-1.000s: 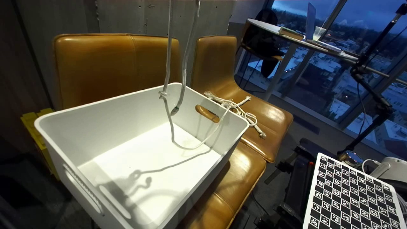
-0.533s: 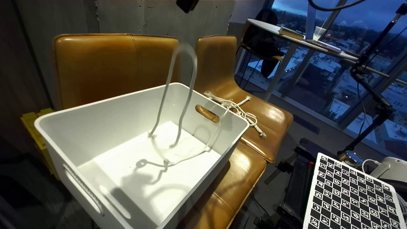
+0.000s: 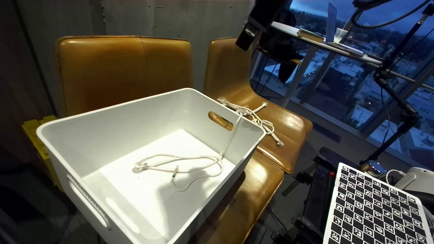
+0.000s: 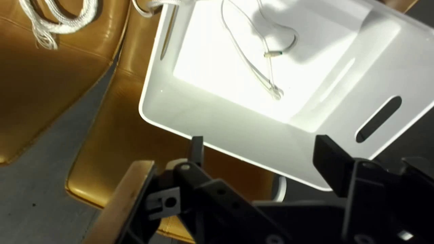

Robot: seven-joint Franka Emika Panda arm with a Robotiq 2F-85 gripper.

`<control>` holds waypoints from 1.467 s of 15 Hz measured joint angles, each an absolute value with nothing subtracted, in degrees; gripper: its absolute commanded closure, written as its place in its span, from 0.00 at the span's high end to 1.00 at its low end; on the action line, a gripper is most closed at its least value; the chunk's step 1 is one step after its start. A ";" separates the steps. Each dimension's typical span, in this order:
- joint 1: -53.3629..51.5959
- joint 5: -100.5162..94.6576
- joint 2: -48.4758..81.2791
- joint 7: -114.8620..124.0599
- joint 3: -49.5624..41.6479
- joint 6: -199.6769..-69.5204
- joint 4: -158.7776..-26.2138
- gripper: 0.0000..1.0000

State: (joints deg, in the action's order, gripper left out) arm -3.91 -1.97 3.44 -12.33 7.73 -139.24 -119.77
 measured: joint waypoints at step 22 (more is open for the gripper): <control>4.32 13.47 6.69 -85.07 -4.47 -153.34 -134.72 1.00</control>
State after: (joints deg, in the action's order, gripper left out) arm 4.32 13.47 6.69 -85.07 -4.47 -153.34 -134.72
